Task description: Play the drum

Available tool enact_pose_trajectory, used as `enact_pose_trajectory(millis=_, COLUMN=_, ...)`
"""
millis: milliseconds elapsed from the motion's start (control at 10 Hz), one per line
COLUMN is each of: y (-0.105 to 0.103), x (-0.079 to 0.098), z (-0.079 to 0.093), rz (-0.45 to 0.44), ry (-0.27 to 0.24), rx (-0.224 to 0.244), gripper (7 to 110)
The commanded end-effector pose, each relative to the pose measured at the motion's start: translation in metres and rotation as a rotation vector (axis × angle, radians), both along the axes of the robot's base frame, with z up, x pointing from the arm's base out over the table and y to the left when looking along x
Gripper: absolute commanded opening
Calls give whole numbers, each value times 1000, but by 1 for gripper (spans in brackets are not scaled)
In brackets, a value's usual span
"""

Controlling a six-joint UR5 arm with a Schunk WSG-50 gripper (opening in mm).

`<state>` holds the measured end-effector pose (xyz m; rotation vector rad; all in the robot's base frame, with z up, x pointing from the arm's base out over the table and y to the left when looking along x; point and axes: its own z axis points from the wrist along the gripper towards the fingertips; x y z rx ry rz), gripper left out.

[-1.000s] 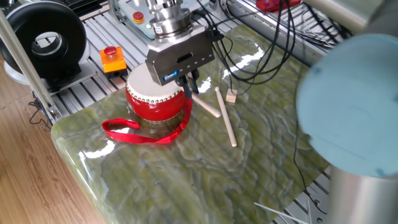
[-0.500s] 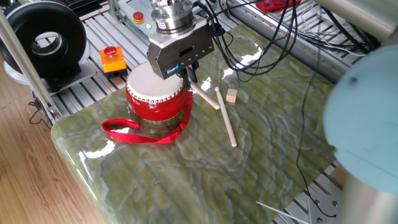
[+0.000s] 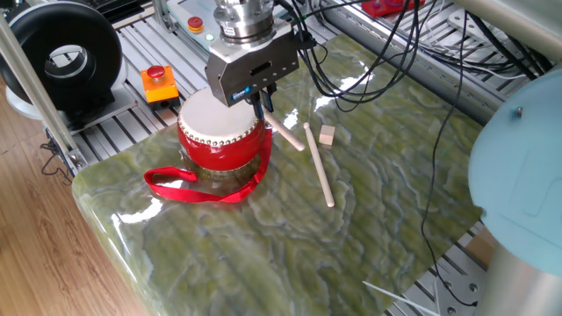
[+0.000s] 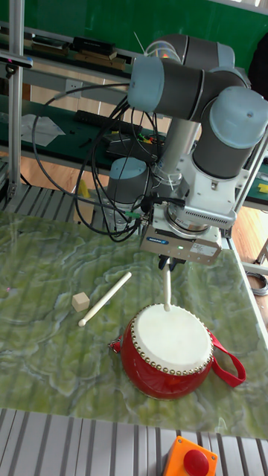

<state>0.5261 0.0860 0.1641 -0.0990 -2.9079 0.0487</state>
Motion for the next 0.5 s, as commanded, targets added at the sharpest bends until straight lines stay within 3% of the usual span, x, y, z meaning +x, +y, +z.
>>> enact_pose_trajectory(millis=0, y=5, x=1, z=2, rz=-10, ry=-1, rx=28, gripper=7)
enact_pose_trajectory(millis=400, y=10, x=-9, z=6, rz=-19, ry=31, rx=41, gripper=7)
